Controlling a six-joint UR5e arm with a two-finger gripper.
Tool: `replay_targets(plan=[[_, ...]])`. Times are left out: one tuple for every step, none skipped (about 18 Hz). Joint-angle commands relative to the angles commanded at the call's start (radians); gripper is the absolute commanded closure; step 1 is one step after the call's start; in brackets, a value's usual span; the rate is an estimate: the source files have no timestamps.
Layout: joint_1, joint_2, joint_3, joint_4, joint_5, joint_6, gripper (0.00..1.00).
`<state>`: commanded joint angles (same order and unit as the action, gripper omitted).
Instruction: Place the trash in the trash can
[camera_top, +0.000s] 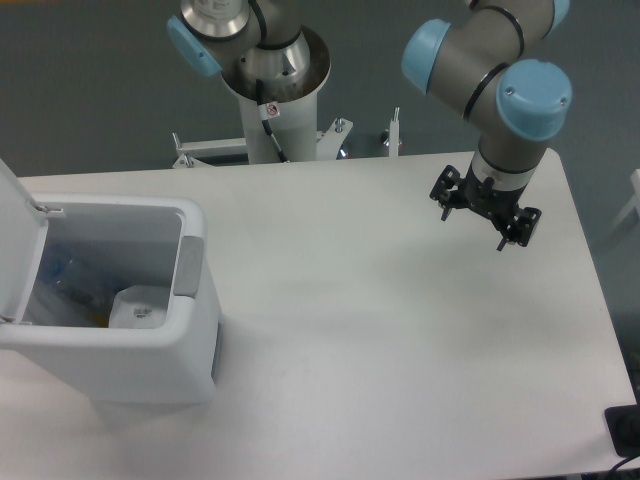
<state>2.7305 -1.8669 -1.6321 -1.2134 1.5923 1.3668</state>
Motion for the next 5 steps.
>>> replay_targets(plan=[[0.000,0.002,-0.006,0.003,0.000,0.000,0.00],[0.000,0.002,-0.011,0.014,0.000,0.000,0.00],[0.000,0.002,-0.014,0.032,0.000,0.000,0.00],[0.000,0.003,-0.021,0.044,0.002,0.000,0.00],[0.000,0.005,-0.028,0.051,0.002,0.000,0.00]])
